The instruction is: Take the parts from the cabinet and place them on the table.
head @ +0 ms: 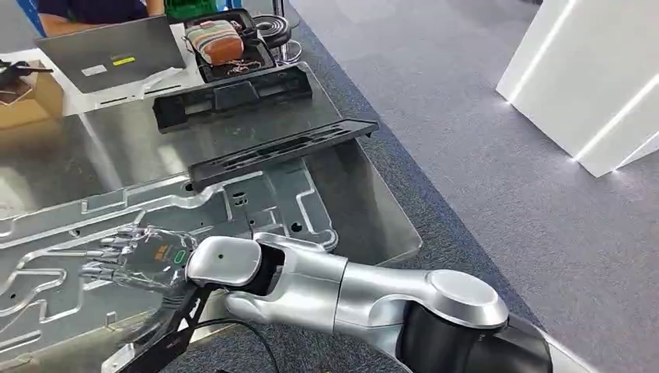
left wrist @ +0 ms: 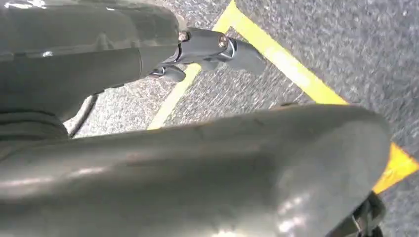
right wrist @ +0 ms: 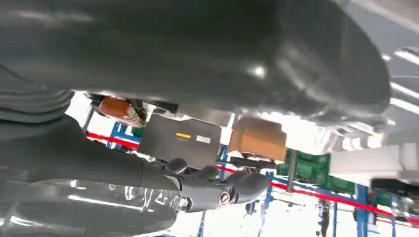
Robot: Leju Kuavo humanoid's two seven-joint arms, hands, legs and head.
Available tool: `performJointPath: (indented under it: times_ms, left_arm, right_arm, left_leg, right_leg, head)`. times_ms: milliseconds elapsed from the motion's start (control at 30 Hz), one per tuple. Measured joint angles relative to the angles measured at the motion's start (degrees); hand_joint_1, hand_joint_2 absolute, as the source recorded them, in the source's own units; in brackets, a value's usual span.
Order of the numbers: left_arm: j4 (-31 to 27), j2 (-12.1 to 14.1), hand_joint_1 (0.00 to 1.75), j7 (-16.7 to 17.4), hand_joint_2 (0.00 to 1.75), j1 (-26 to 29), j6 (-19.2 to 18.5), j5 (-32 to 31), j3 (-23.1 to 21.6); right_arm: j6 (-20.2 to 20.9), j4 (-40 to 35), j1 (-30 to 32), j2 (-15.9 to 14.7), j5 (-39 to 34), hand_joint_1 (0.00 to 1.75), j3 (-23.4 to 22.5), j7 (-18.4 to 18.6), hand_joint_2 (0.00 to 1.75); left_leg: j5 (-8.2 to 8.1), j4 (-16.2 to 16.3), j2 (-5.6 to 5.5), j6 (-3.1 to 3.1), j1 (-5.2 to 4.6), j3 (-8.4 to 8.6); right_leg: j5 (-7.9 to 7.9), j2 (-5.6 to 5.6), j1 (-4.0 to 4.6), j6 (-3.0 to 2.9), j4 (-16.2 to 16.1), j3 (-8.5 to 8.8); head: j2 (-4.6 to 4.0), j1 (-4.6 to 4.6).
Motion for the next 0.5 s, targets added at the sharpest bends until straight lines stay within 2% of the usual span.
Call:
performJointPath:
  times_ms: [33,67,100,133,167,200,233,267,300,333,367,400,467,500]
  left_arm:
    - [0.0,0.0,0.0,0.1,0.0,0.0,0.0,0.0,0.0]
    - [0.0,0.0,0.0,0.2,0.0,0.0,0.0,-0.1,0.0]
    - [0.0,0.0,0.0,0.2,0.0,-0.1,0.0,-0.2,0.0]
    - [0.0,0.2,0.0,0.2,0.0,-0.1,0.0,-0.4,0.0]
    - [0.0,0.2,0.0,0.2,0.0,-0.1,0.0,-0.4,0.0]
    - [0.0,0.3,0.0,0.2,0.0,-0.1,0.0,-0.4,0.0]
    - [0.0,0.3,0.0,0.2,0.0,-0.1,0.0,-0.5,0.0]
    - [0.0,0.4,0.0,0.2,0.0,-0.1,0.0,-0.5,0.0]
    - [0.0,0.4,0.0,0.2,0.0,-0.3,0.0,-0.5,0.0]
    - [0.0,0.2,0.0,0.2,0.0,-0.4,0.0,-0.5,0.0]
    - [0.0,0.3,0.0,0.2,0.0,-0.4,0.0,-0.5,0.0]
    - [0.0,0.3,0.0,0.3,0.0,-0.4,-0.1,-0.5,0.0]
    - [0.0,0.3,0.0,0.3,0.0,-0.4,-0.1,-0.5,0.0]
    - [0.0,0.3,0.0,0.3,0.0,-0.5,-0.1,-0.5,0.0]
  right_arm:
    - [0.0,0.0,0.0,0.1,-0.2,0.0,0.0,-0.2,0.0]
    - [0.0,0.0,0.1,0.1,-0.2,0.0,0.0,-0.5,0.0]
    - [0.0,0.1,0.3,0.1,-0.3,0.0,0.0,-0.7,0.0]
    - [0.0,0.2,0.6,0.1,-0.3,0.0,0.0,-0.8,0.0]
    - [0.0,0.4,0.8,0.1,-0.2,0.0,0.0,-1.0,0.0]
    - [-0.1,0.5,0.9,0.1,-0.2,0.0,0.0,-1.3,0.0]
    - [-0.2,0.6,0.9,0.0,-0.2,0.0,0.0,-1.4,0.0]
    - [-0.2,0.7,1.0,0.0,-0.2,0.0,0.0,-1.8,0.0]
    - [-0.2,0.8,1.0,0.1,-0.2,0.0,0.0,-2.2,0.0]
    - [-0.2,0.8,1.0,0.1,-0.2,0.0,0.0,-2.4,0.0]
    - [-0.2,1.0,1.3,0.2,-0.1,0.0,-0.1,-2.7,0.0]
    - [-0.2,1.0,1.3,0.1,-0.1,0.0,-0.1,-3.2,0.0]
    - [0.0,1.2,1.4,0.0,-0.1,0.0,-0.1,-3.6,0.0]
    - [0.2,1.3,1.4,-0.1,-0.1,0.0,-0.1,-3.8,0.0]
  left_leg:
    - [-3.47,2.5,0.03,-0.2,0.09,-0.78]
    - [-7.02,6.5,0.07,-0.63,0.33,-1.64]
    - [-9.67,10.6,0.08,-1.02,0.61,-2.41]
    - [-10.95,14.6,0.09,-1.47,0.85,-2.92]
    - [-10.15,16.6,0.09,-1.82,1.06,-2.65]
    - [-8.15,16.4,0.1,-2.23,1.29,-1.49]
    - [-5.85,14.3,0.11,-2.64,1.54,0.55]
    - [-4.52,10.6,0.13,-3.2,1.83,3.55]
    - [-6.12,5.2,0.15,-3.86,2.3,7.55]
    - [-9.05,0.5,0.0,-3.87,1.66,10.44]
    - [-8.64,1.7,-0.35,-2.01,1.58,9.19]
    - [-8.9,1.5,-0.33,-1.43,1.56,9.12]
    - [-7.77,1.5,-0.11,-0.13,1.54,8.34]
    - [-7.0,1.5,0.27,0.42,1.56,7.87]
  right_leg:
    - [0.88,0.05,-0.21,-0.28,-0.3,-0.75]
    - [1.54,0.03,-0.32,-0.08,-0.3,-1.6]
    - [2.14,-0.08,-0.33,0.05,-0.2,-2.41]
    - [2.85,-0.21,-0.37,0.17,0.0,-3.45]
    - [3.47,-0.34,-0.49,0.36,0.3,-4.58]
    - [4.06,-0.39,-0.7,0.64,0.8,-5.73]
    - [4.61,-0.4,-1.02,1.01,1.3,-6.98]
    - [5.07,-0.39,-1.37,1.44,2.0,-8.28]
    - [5.5,-0.36,-1.51,1.96,3.1,-9.52]
    - [5.72,-0.12,-1.35,2.31,4.0,-10.54]
    - [6.08,-0.2,-1.14,2.69,4.1,-10.37]
    - [6.55,-0.21,-1.02,2.99,4.2,-10.5]
    - [7.77,-0.06,-1.31,3.43,3.9,-10.72]
    - [6.1,0.07,-1.6,3.75,4.6,-11.27]
  head:
    - [0.0,0.0]
    - [0.0,0.0]
    - [0.0,0.0]
    - [0.0,0.0]
    - [0.0,0.0]
    - [0.0,0.0]
    - [0.0,0.0]
    - [0.0,0.0]
    - [0.0,-0.02]
    - [0.0,-0.04]
    - [0.0,0.02]
    - [0.0,0.05]
    - [0.0,0.05]
    - [0.0,0.04]
